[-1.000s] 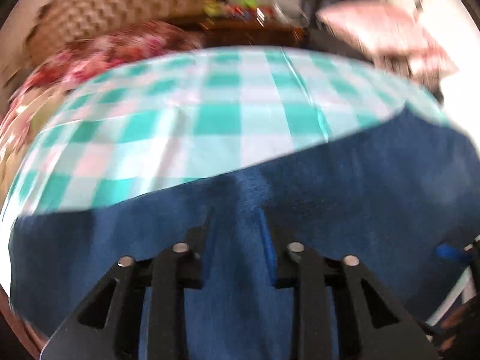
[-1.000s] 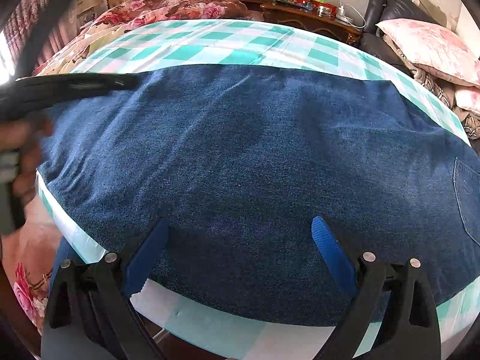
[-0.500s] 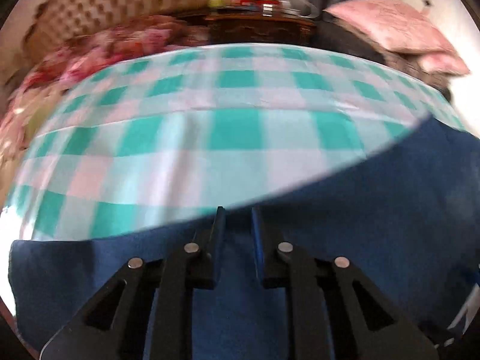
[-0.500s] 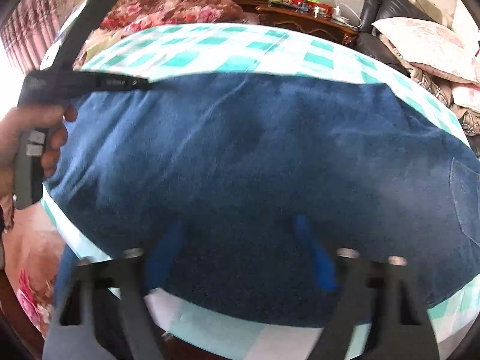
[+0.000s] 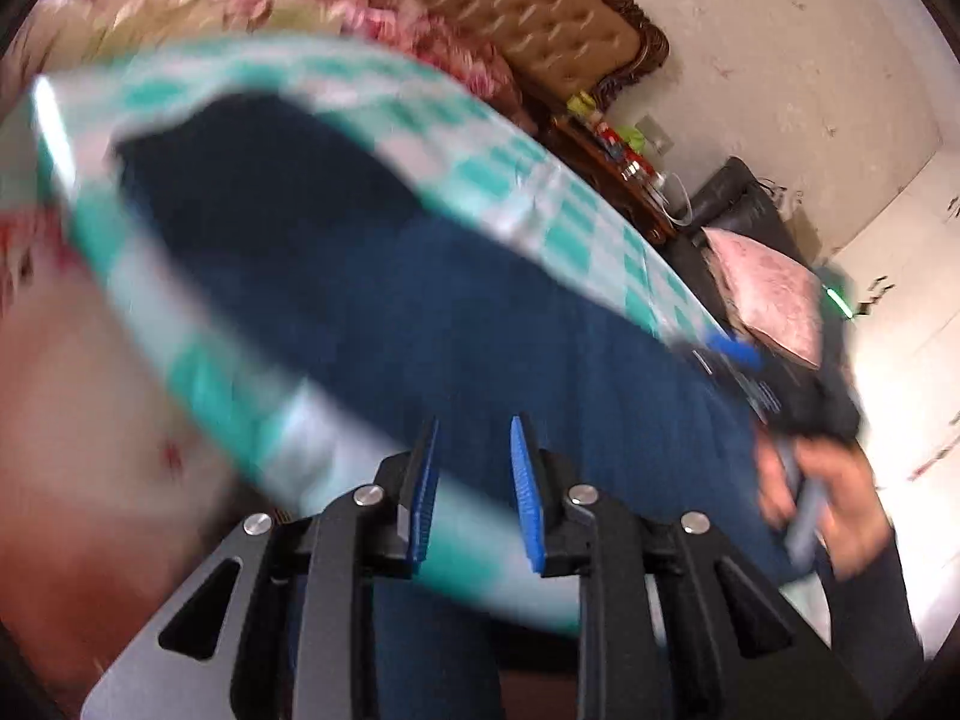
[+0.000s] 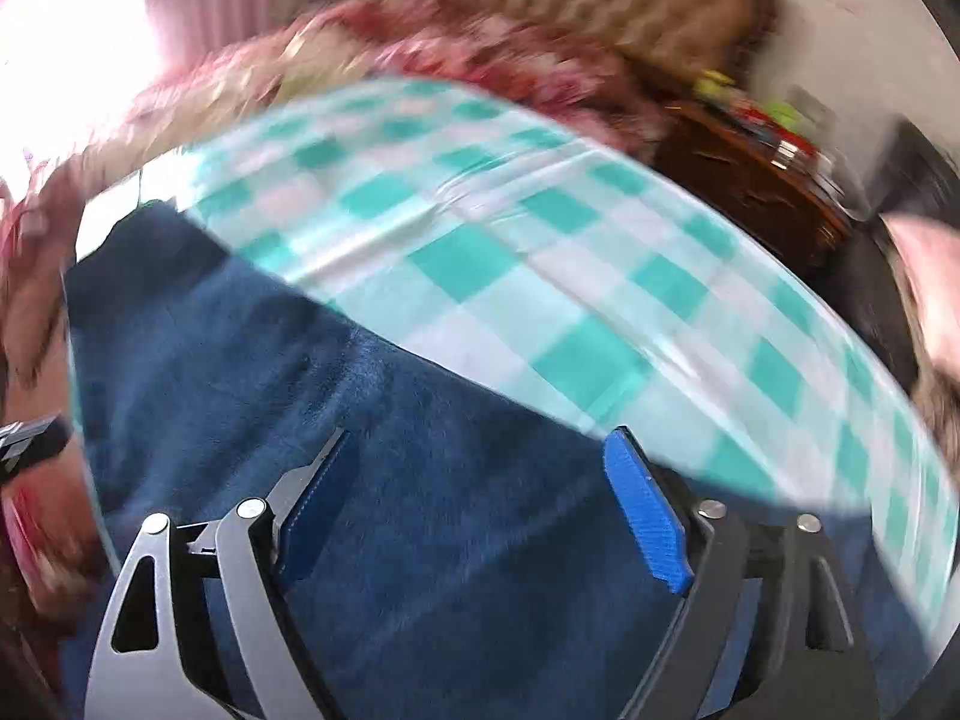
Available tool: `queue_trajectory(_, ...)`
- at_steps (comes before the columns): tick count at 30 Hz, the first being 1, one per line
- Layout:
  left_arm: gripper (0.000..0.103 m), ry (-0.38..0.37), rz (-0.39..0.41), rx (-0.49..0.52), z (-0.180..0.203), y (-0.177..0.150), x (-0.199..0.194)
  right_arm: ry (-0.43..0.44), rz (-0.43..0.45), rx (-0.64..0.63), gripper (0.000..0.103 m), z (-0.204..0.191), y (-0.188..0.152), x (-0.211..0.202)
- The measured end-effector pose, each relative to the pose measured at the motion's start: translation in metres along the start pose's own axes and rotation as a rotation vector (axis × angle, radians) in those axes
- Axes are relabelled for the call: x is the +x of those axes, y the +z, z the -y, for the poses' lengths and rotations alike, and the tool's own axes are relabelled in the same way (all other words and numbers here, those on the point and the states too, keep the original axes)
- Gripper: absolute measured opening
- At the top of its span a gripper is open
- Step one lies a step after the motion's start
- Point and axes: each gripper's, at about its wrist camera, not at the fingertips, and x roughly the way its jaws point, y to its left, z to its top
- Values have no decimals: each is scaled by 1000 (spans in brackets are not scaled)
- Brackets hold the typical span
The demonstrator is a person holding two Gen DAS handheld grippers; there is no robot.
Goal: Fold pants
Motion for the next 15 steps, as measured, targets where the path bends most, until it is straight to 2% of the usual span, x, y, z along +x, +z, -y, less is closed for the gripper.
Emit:
queue_trajectory(1,23,-31,-16,-21,-3,-6,-1,5,-21,-30,69,-1,5,9)
queue_trajectory(2,23,-55,-36,-44,-5,-12,-2,10,-42,-57,65,-2,10,17)
queue_trajectory(4,23,-78,-46,-67,-6,-16,0,2,-63,-86,65,0,15,28)
queue_trajectory(5,23,-105,-60,-87,-7,-16,4,7,-76,-100,57,2,16,33)
queue_trajectory(6,23,-120,-74,-105,-8,-16,8,17,-95,-106,48,4,15,38)
queue_trajectory(8,23,-171,-98,-138,-4,-17,17,68,-121,-89,7,7,13,44)
queue_trajectory(9,23,-180,-107,-154,-3,-17,21,83,-128,-74,2,8,13,45)
queue_trajectory(13,21,-187,-139,-224,-5,-16,38,70,-117,-83,0,5,13,42)
queue_trajectory(14,8,-178,-141,-225,-5,-15,41,61,-110,-89,0,3,13,39)
queue_trajectory(15,0,-172,-140,-226,-5,-15,41,58,-102,-85,0,4,15,37)
